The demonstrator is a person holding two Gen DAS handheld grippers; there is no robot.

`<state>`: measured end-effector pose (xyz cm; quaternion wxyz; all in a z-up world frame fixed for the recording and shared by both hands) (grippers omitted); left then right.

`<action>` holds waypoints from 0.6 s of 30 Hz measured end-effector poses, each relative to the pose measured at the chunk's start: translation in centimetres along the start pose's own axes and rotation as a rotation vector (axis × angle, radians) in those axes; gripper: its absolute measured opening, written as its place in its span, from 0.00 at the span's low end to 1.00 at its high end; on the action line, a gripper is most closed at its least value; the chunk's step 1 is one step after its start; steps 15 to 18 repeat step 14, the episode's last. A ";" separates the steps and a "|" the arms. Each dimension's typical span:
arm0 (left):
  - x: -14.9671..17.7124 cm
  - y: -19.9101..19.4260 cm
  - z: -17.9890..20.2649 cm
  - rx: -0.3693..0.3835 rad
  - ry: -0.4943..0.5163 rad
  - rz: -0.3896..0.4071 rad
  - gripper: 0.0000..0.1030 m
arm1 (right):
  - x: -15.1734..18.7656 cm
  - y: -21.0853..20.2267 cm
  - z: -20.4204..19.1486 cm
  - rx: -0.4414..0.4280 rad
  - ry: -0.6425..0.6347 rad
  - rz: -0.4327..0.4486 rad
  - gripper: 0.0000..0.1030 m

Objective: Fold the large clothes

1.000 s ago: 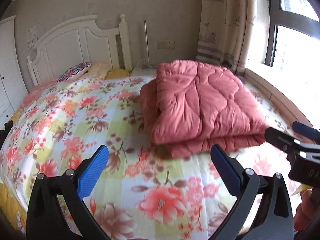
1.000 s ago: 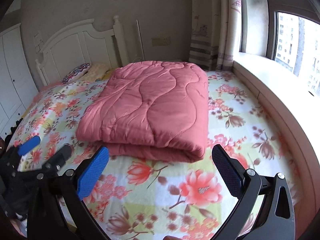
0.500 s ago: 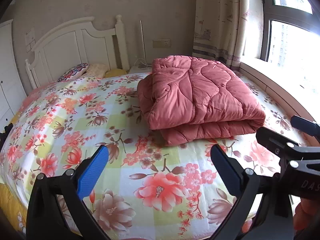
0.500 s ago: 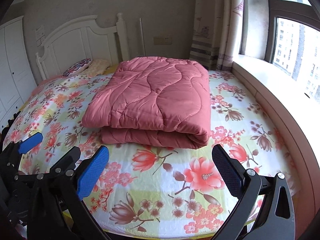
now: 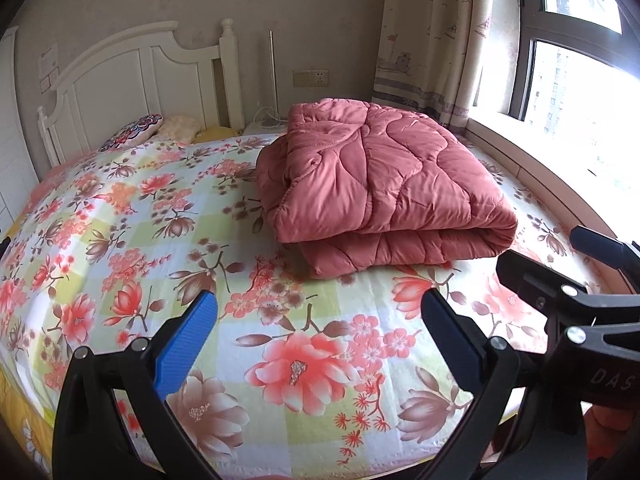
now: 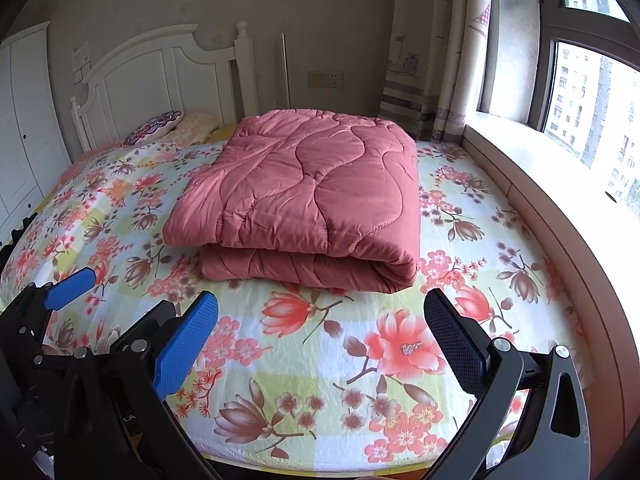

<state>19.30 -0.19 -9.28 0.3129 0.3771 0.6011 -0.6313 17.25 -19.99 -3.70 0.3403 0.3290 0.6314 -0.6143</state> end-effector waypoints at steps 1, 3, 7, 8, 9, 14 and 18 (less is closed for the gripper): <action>0.0 0.0 0.0 0.000 0.002 0.003 0.98 | 0.0 0.0 0.0 0.000 -0.002 0.001 0.96; 0.0 -0.1 0.0 -0.003 0.003 0.006 0.98 | 0.0 0.0 -0.1 -0.002 -0.003 0.001 0.96; 0.1 0.0 -0.1 -0.022 0.006 -0.023 0.98 | 0.0 0.0 -0.1 0.007 -0.008 -0.002 0.96; 0.1 0.0 -0.1 -0.026 0.004 -0.031 0.98 | 0.1 0.1 0.1 0.021 -0.006 -0.012 0.96; 0.1 0.1 -0.1 -0.025 -0.001 -0.037 0.98 | 0.1 0.1 0.2 0.031 -0.006 -0.012 0.96; -0.1 -0.3 -0.3 -0.027 -0.007 -0.020 0.98 | -0.2 -0.4 0.8 0.055 0.003 0.004 0.96; -0.1 -0.3 -0.3 -0.027 -0.007 -0.020 0.98 | -0.2 -0.4 0.8 0.055 0.003 0.004 0.96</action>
Point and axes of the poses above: each gripper's, at about its wrist camera, not at the fingertips, and y roughly the way its jaws point, z to its right, x to its underside, the point moved 6 cm from there along y, roughly the way its jaws point, and after that the axes turned 8 degrees about z, right-handed, at the moved point
